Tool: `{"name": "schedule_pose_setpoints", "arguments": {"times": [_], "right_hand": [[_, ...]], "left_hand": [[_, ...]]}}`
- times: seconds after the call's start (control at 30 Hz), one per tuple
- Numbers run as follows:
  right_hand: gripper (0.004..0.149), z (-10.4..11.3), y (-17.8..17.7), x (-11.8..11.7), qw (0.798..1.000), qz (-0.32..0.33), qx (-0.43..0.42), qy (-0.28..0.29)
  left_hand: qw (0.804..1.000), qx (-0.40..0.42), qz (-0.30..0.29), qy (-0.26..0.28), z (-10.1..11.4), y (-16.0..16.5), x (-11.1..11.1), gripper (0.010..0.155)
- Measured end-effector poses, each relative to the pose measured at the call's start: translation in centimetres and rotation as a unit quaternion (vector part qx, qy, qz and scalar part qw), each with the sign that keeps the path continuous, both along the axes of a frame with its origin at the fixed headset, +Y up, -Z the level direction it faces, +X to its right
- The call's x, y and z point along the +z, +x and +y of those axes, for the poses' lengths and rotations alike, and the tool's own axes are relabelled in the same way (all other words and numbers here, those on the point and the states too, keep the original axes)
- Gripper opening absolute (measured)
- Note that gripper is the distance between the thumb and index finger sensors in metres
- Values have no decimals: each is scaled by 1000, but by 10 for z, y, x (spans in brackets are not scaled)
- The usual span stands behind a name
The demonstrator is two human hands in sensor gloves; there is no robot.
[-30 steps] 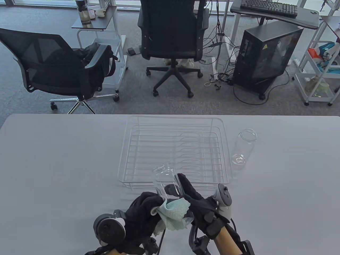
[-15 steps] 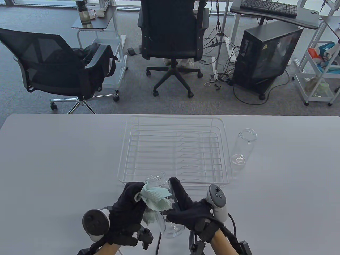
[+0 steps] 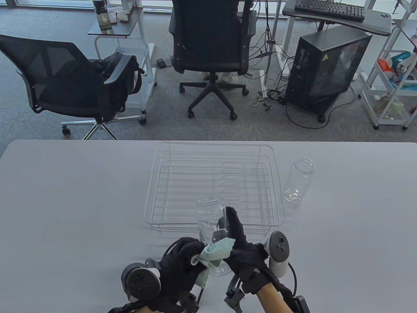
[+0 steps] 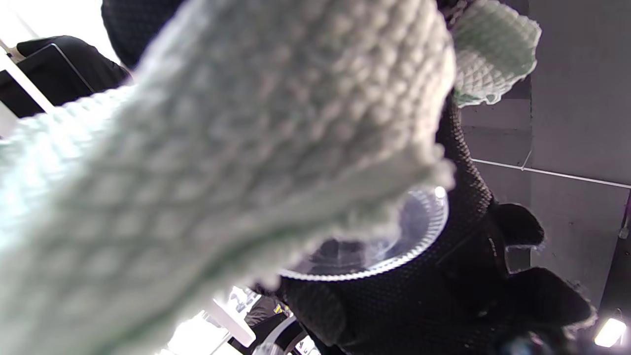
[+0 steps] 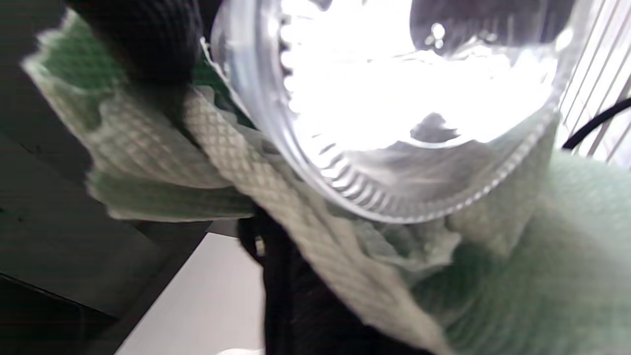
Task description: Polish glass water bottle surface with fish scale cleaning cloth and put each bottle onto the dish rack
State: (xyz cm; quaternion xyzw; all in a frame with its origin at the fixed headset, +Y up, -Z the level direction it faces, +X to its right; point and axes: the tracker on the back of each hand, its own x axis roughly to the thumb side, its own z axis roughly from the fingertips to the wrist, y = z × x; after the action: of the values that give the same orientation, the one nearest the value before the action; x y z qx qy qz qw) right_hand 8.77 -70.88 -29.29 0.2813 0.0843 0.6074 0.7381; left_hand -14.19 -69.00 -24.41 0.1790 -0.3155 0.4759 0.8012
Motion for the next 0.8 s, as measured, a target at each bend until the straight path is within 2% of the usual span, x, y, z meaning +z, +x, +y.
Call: {"name": "schedule_pose_setpoints", "arguments": {"times": [0.1,0.2,0.43,0.57,0.8], "right_hand": [[78,-4,-2,-1,995,66,-44,-68],[74,-7,-1,-2,993,96,15,-68],[89,-7,-9,2,979,184,55,-75],[97,-11,-12,3,978,182,67,-73],[100,-4,-10,3,994,82,72,-7]], "left_hand": [[1000,13,6,-8,1,-5,-2,44],[999,26,28,-13,2,-13,-5,44],[996,69,44,-41,1,-28,-14,44],[996,67,45,-43,0,-28,-14,44],[996,69,38,-35,0,-26,-13,44]]}}
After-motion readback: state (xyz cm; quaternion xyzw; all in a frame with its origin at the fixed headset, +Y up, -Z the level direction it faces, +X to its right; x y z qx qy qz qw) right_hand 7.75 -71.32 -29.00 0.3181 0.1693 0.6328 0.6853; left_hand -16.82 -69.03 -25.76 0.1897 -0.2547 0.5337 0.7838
